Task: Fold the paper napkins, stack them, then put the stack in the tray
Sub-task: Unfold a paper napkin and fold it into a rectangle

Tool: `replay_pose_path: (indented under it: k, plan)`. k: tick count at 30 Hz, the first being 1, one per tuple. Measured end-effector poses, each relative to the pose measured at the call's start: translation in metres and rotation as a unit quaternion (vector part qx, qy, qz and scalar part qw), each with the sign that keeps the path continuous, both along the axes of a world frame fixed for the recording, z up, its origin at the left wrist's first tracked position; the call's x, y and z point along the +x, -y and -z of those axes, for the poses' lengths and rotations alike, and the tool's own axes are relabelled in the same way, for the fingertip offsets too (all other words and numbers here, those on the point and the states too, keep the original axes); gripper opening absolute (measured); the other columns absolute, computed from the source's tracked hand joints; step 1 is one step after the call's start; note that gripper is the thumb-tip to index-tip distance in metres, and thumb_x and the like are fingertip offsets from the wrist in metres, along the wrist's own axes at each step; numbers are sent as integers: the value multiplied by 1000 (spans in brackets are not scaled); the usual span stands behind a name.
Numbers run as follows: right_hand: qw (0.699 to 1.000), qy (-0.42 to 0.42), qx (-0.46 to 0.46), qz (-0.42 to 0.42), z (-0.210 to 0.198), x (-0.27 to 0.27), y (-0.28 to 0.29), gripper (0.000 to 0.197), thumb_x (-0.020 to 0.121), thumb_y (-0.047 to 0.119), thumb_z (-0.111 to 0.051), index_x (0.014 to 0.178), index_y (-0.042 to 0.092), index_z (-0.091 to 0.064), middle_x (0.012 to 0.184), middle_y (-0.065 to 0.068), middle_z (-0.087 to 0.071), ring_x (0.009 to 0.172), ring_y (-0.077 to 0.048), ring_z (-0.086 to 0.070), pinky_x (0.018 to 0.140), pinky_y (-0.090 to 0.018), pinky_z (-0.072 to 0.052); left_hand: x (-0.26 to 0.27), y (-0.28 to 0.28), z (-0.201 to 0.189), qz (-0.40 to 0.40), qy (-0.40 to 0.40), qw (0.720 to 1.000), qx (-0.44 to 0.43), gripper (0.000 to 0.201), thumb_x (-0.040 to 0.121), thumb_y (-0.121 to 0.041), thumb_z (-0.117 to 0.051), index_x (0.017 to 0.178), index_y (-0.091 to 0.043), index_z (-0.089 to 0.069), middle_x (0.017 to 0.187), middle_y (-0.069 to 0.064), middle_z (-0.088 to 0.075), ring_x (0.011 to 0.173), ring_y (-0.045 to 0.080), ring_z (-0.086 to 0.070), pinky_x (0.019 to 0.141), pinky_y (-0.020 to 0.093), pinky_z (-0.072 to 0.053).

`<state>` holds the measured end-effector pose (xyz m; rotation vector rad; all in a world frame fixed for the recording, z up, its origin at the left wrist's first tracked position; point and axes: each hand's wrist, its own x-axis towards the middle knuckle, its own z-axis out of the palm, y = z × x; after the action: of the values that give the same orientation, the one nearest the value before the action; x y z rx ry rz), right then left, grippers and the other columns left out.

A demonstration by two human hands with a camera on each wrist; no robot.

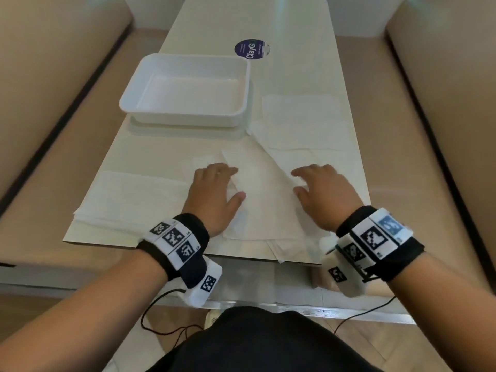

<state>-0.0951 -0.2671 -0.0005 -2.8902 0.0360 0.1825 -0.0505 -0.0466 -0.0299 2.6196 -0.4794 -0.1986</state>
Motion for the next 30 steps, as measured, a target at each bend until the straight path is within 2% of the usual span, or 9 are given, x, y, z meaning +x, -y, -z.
replay_pose_path:
  k: [4, 7, 11, 16, 22, 24, 26, 28, 30]
  plan:
    - [983, -119, -72, -117, 16, -18, -35, 57, 103, 33, -25, 153, 15, -4, 161, -4, -2, 148, -28, -2, 117, -43, -11, -19, 20, 7, 171, -29, 978, 119, 60, 103, -38, -30, 154, -19, -6, 163, 0, 3, 149, 19, 9, 120, 37, -2]
    - [971, -195, -79, -113, 39, -25, -37, 65, 102, 43, -18, 150, 15, 16, 157, -3, 24, 145, -27, 21, 118, -44, 5, -27, 23, 29, 198, -85, 957, 194, 65, 102, -48, -17, 152, -20, 13, 160, -1, 23, 145, 17, 24, 120, 43, 11]
    - [977, -196, -42, -67, 55, -32, -14, 78, 95, 61, -18, 147, 20, 23, 144, 5, 38, 141, -22, 29, 116, -41, 13, -26, 9, 48, 183, -47, 953, 238, 75, 87, -66, 7, 147, -25, 27, 154, -2, 35, 143, 17, 31, 117, 47, 16]
    - [979, -196, -31, -43, 58, -41, 5, 83, 80, 76, 0, 137, 25, 33, 142, 8, 41, 136, -12, 35, 114, -42, 19, -26, -11, 43, 149, -43, 958, 241, 75, 88, -68, 1, 142, -26, 31, 151, -1, 38, 141, 17, 34, 116, 47, 19]
    - [984, -178, -11, -14, 56, -43, 0, 73, 94, 62, -11, 148, 23, 21, 153, 6, 31, 143, -14, 27, 116, -45, 18, -27, -23, 41, 121, -43, 961, 244, 80, 86, -72, 2, 145, -25, 27, 152, -6, 34, 141, 19, 34, 116, 47, 20]
    - [990, -142, -2, 7, 52, -40, -1, 68, 96, 57, -13, 152, 23, 7, 160, 5, 13, 147, -15, 14, 115, -45, 16, -25, -23, 39, 119, -47, 962, 239, 86, 83, -75, 1, 149, -24, 22, 156, -5, 29, 142, 20, 33, 115, 46, 21]
    - [997, -69, -3, 32, 45, -32, -3, 59, 99, 50, -23, 151, 22, -18, 158, 1, -18, 146, -21, -14, 117, -47, 7, -21, -22, 36, 117, -40, 963, 241, 92, 81, -79, 0, 151, -23, 17, 160, -4, 19, 144, 23, 28, 116, 47, 19]
    - [998, -22, 0, 59, 39, -20, -4, 50, 97, 44, -39, 142, 22, -36, 143, -3, -42, 134, -25, -35, 117, -45, -7, -17, -19, 29, 110, -31, 965, 237, 95, 81, -79, -10, 153, -22, 11, 163, -3, 7, 147, 25, 19, 117, 49, 16]
    - [995, -28, 18, 89, 34, -8, -2, 45, 92, 41, -51, 133, 23, -49, 128, -3, -53, 122, -26, -44, 110, -41, -23, -14, -15, 21, 96, -30, 971, 215, 97, 83, -77, -30, 154, -21, 6, 162, 0, -5, 148, 26, 9, 117, 48, 14]
